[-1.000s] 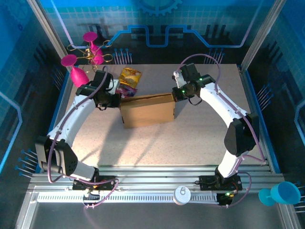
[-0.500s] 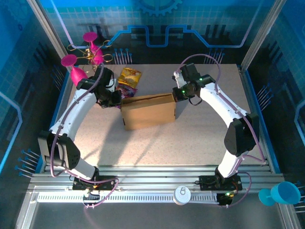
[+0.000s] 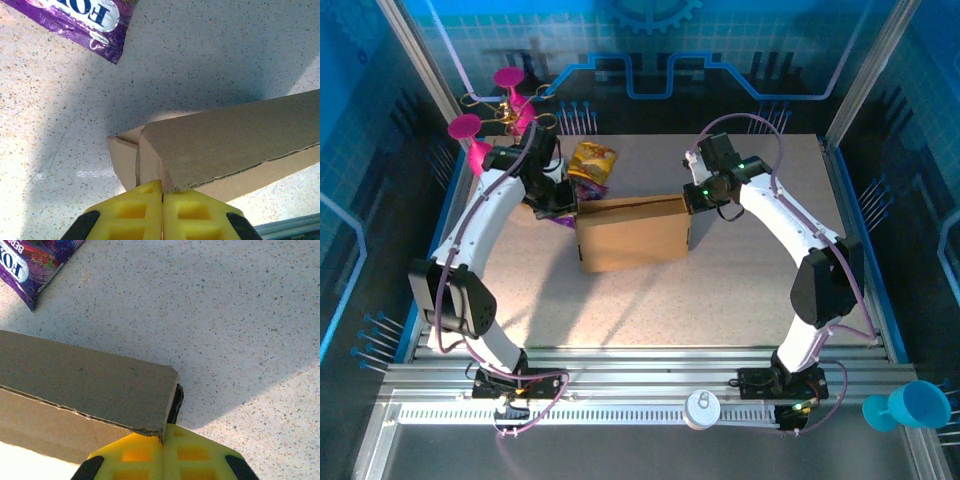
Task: Fold the paper box
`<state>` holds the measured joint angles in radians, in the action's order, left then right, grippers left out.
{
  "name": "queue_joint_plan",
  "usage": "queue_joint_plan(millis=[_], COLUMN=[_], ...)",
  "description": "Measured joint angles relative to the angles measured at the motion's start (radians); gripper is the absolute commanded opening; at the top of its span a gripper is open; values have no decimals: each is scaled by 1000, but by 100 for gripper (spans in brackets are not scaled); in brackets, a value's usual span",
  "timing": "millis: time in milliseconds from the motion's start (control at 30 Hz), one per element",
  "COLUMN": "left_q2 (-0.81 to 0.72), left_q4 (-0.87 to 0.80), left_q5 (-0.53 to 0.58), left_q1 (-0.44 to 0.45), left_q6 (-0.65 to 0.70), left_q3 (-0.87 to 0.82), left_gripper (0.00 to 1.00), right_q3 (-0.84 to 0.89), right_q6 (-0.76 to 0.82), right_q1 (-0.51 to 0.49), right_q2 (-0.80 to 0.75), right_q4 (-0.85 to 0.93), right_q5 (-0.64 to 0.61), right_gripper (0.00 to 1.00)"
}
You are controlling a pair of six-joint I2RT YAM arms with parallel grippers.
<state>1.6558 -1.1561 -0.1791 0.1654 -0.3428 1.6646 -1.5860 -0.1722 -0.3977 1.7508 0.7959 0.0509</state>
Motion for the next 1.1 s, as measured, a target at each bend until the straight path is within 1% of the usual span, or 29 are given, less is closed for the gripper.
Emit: queue_joint_plan(millis=[300,700,967,1100], left_q2=[16,37,51,68], left_q4=[-55,-80,-100,-118], left_q5=[-43,-79,-117,-134], left_q1=[-8,-11,-20,-29], left_q6=[0,-15,-18,-17], left_q3=[45,79,105,128], left_gripper=[8,11,11,10], right_q3=[0,0,-12,-25], right_q6=[-3,-16,-31,-34], right_q1=[0,0,6,7], right_q2=[0,-4,-4,-4], right_q4=[7,19,38,57], right_q5=[-7,-20,-21,-21], right_gripper=[0,0,0,0])
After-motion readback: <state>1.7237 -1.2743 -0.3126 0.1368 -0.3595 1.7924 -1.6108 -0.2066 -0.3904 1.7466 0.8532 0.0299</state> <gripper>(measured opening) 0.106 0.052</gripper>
